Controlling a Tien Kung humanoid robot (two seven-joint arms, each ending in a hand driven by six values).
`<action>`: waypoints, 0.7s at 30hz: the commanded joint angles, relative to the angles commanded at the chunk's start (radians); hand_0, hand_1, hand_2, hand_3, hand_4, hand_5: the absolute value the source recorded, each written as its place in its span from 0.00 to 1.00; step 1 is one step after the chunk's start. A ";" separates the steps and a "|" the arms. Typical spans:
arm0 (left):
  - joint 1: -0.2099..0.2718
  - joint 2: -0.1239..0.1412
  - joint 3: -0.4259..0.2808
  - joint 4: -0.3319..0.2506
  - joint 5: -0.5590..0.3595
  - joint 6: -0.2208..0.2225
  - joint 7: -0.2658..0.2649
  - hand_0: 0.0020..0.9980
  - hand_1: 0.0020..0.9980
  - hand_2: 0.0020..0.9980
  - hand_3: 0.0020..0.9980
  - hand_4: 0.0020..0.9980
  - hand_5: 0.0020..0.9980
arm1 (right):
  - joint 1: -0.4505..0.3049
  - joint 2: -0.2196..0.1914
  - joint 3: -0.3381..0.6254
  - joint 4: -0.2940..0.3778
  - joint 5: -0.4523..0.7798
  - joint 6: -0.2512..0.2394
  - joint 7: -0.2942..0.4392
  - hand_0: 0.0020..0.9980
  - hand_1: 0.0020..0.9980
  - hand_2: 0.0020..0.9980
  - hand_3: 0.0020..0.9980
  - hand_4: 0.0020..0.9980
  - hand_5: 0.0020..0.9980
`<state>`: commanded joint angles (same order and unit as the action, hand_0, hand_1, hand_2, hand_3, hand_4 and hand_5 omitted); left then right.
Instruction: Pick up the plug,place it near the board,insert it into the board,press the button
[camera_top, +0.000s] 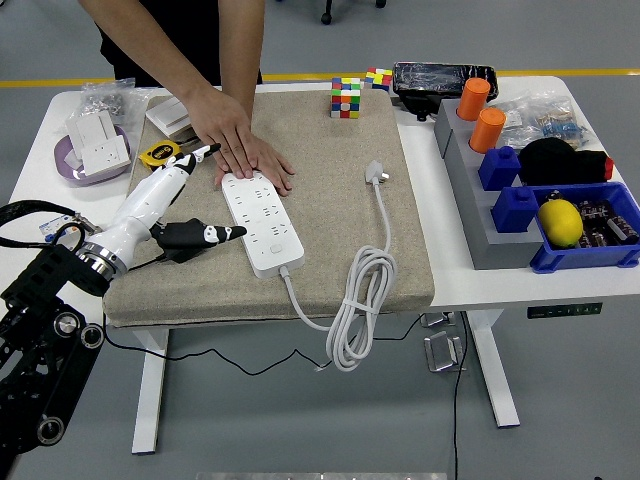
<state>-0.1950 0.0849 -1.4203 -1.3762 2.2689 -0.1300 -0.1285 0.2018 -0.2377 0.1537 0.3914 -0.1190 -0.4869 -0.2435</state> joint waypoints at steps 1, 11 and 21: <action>-0.005 -0.001 0.000 0.017 0.000 0.002 -0.004 0.86 0.88 0.84 0.89 1.00 0.44 | -0.001 0.000 -0.001 0.000 0.000 0.000 0.000 0.77 0.71 0.72 0.75 1.00 0.91; -0.045 -0.009 -0.030 0.209 0.000 0.062 -0.043 0.82 0.84 0.80 0.86 1.00 0.47 | -0.009 0.000 0.002 -0.002 0.003 0.001 0.000 0.77 0.71 0.72 0.75 1.00 0.91; -0.079 -0.018 -0.084 0.332 0.000 0.094 -0.063 0.79 0.81 0.78 0.82 1.00 0.49 | -0.006 -0.001 0.002 -0.002 0.003 0.001 0.000 0.77 0.71 0.72 0.75 1.00 0.91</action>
<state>-0.2736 0.0669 -1.5042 -1.0440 2.2689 -0.0355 -0.1914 0.1953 -0.2389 0.1552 0.3897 -0.1161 -0.4862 -0.2436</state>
